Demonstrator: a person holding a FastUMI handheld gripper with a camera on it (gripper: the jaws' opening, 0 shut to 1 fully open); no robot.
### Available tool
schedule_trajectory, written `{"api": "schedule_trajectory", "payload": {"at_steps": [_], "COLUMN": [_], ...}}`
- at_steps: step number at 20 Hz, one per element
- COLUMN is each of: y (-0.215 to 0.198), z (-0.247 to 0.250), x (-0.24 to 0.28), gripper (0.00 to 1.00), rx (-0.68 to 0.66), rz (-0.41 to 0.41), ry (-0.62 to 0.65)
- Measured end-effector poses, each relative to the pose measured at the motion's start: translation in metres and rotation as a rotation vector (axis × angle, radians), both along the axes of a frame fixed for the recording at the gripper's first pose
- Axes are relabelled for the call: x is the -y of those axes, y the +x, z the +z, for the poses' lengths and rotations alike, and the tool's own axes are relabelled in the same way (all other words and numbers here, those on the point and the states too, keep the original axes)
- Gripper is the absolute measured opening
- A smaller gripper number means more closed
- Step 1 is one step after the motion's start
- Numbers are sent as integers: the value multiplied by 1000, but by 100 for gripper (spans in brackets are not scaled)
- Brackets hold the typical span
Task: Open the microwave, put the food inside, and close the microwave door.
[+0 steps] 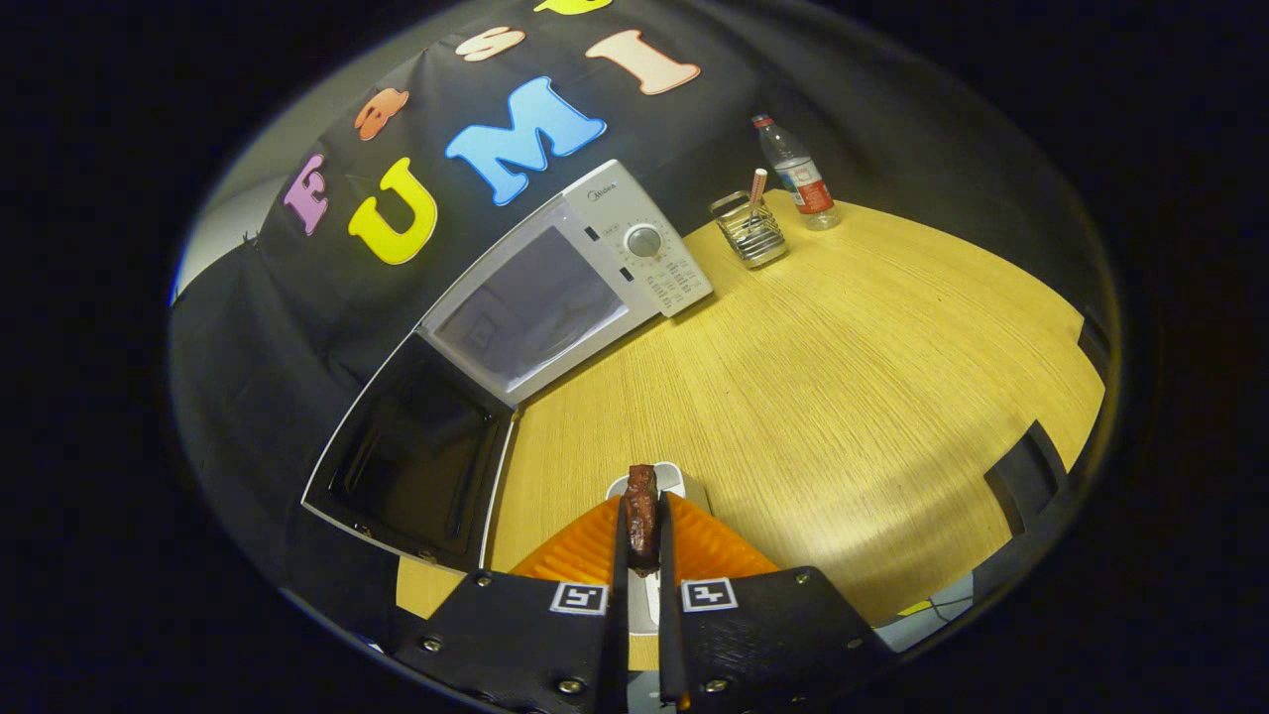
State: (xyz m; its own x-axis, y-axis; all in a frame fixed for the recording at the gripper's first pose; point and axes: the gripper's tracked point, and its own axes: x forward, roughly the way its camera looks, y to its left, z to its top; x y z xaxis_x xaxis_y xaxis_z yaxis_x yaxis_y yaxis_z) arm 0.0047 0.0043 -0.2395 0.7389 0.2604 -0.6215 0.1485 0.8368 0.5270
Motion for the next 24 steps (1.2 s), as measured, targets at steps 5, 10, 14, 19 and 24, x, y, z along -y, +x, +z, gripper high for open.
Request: {"api": "schedule_trajectory", "payload": {"at_steps": [5, 10, 14, 19, 24], "y": [2, 16, 45, 86, 124], "z": [28, 65, 90, 106, 114], "x": [-10, -26, -43, -69, -89], "gripper": [12, 12, 12, 12, 12], "rx": [34, 105, 157, 196, 229], "rz": [-32, -25, -19, -6, 6], "ry": [22, 29, 55, 94, 104]}}
